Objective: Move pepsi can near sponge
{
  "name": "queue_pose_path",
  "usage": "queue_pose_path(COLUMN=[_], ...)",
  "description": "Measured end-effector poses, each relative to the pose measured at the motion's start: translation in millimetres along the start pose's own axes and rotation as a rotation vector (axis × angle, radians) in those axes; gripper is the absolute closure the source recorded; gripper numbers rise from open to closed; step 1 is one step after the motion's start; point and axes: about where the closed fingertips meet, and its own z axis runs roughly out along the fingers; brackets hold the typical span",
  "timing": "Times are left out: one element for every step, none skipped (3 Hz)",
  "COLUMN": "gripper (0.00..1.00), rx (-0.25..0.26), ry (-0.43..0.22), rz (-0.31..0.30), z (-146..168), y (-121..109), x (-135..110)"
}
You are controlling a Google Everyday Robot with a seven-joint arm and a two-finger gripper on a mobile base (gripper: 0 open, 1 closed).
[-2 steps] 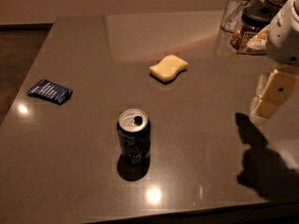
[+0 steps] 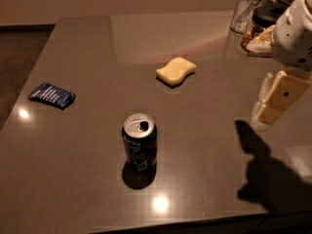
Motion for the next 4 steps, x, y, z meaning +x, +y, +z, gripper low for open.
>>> queue_pose_path(gripper=[0.0,0.0,0.0,0.0], rx=[-0.033,-0.073,-0.167,-0.233], ry=[-0.124,-0.231,-0.306,-0.335], rz=[-0.036,-0.099,-0.163,-0.19], z=[-1.1,7.4,48.0,74.5], y=[17.3,41.6,73.3,92.3], x=[-32.9,-72.8,-120.4,-143.4])
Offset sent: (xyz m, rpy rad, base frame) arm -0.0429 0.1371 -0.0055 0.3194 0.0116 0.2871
